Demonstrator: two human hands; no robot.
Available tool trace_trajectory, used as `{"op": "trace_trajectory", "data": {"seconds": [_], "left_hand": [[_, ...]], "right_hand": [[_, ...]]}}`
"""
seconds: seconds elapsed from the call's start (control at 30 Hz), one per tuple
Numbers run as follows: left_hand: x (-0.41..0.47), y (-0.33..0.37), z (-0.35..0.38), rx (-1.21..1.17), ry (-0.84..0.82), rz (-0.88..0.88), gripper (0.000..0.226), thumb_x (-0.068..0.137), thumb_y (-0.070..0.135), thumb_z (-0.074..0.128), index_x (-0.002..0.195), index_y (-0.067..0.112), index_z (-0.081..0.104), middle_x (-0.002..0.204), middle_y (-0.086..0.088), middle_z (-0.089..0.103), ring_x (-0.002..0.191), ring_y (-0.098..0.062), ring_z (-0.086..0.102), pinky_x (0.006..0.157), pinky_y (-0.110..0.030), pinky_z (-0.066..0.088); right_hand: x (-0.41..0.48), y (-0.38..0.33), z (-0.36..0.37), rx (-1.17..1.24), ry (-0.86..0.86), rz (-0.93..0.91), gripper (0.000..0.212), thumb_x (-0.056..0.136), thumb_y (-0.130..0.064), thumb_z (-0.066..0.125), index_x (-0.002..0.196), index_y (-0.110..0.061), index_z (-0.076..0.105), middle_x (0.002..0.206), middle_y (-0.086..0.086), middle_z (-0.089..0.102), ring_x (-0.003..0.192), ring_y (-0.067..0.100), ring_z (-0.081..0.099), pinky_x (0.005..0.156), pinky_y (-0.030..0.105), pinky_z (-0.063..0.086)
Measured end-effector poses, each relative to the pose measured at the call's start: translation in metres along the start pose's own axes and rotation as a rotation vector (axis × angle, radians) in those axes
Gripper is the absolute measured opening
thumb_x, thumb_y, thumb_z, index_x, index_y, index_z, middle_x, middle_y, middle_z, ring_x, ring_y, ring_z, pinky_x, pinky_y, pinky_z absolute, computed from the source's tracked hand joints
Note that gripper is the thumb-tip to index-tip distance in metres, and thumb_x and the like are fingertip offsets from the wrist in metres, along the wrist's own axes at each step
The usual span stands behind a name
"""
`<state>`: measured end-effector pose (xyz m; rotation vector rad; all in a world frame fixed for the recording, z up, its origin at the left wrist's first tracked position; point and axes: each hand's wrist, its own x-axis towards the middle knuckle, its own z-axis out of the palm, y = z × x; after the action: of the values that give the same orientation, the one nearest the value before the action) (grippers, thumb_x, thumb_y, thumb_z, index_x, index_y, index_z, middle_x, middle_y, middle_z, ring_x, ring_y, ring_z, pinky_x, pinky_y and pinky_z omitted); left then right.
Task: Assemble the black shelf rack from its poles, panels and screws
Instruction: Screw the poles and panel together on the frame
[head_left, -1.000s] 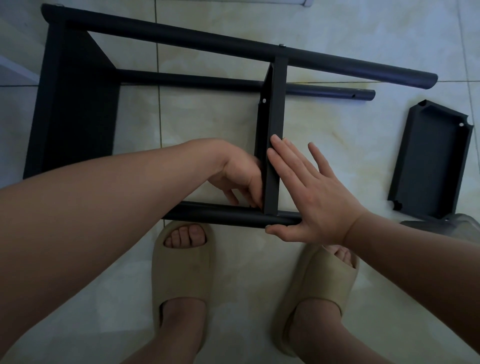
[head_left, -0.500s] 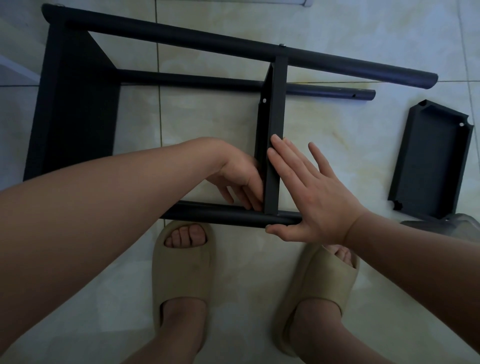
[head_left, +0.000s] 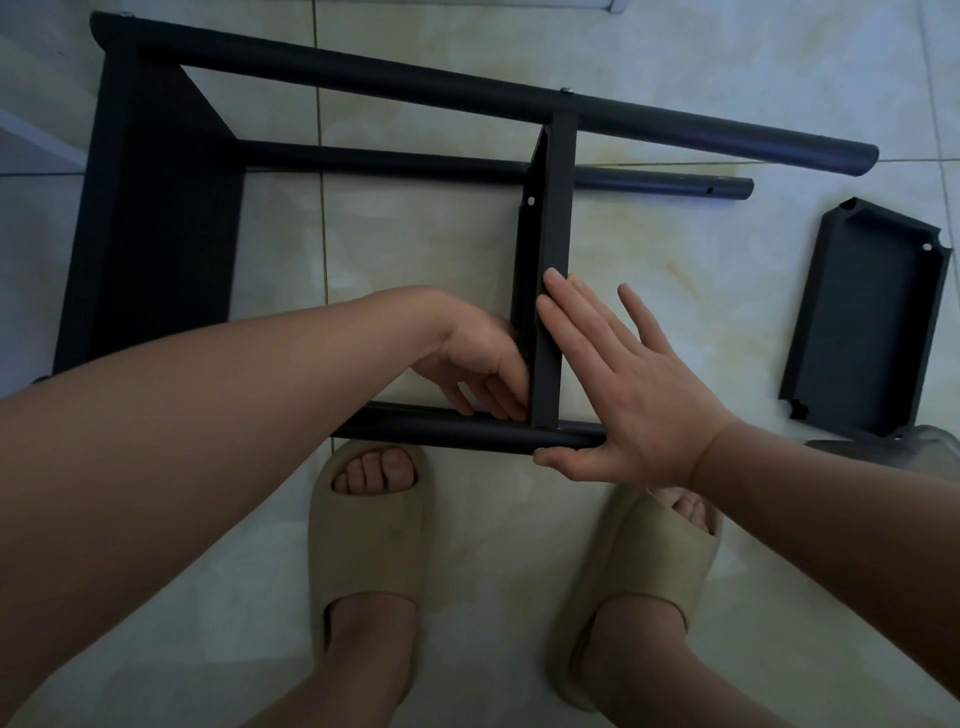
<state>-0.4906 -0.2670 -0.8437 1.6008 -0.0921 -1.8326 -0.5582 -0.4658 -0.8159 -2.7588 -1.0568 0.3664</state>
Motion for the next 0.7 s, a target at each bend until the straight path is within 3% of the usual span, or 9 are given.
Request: {"op": "trace_trajectory", "data": {"seconds": [0.57,0.7], "left_hand": [[0.0027,0.0004,0.0013,-0.071,0.009,0.069,0.027,0.091,0.004,0.064,0.118,0.007,0.068,0.119,-0.011,0.072,0.105,-0.019,0.07,0.099,-0.038,0.051],[0.0035,-0.0039,0.0042,-0.117,0.023,0.132,0.022,0.09,-0.003,0.062,0.107,0.009,0.069,0.11,-0.013,0.072,0.101,-0.021,0.07,0.098,-0.04,0.052]], "right_hand": [[-0.0004,-0.0005,-0.001,-0.027,-0.004,0.004,0.114,0.082,-0.079,0.046,0.161,-0.003,0.015,0.17,0.013,0.005,0.157,0.028,0.009,0.123,0.061,0.013],[-0.0008,-0.0001,-0.0003,-0.033,-0.005,0.006,0.114,0.082,-0.079,0.044,0.161,-0.004,0.014,0.17,0.013,0.004,0.157,0.027,0.008,0.123,0.061,0.013]]}}
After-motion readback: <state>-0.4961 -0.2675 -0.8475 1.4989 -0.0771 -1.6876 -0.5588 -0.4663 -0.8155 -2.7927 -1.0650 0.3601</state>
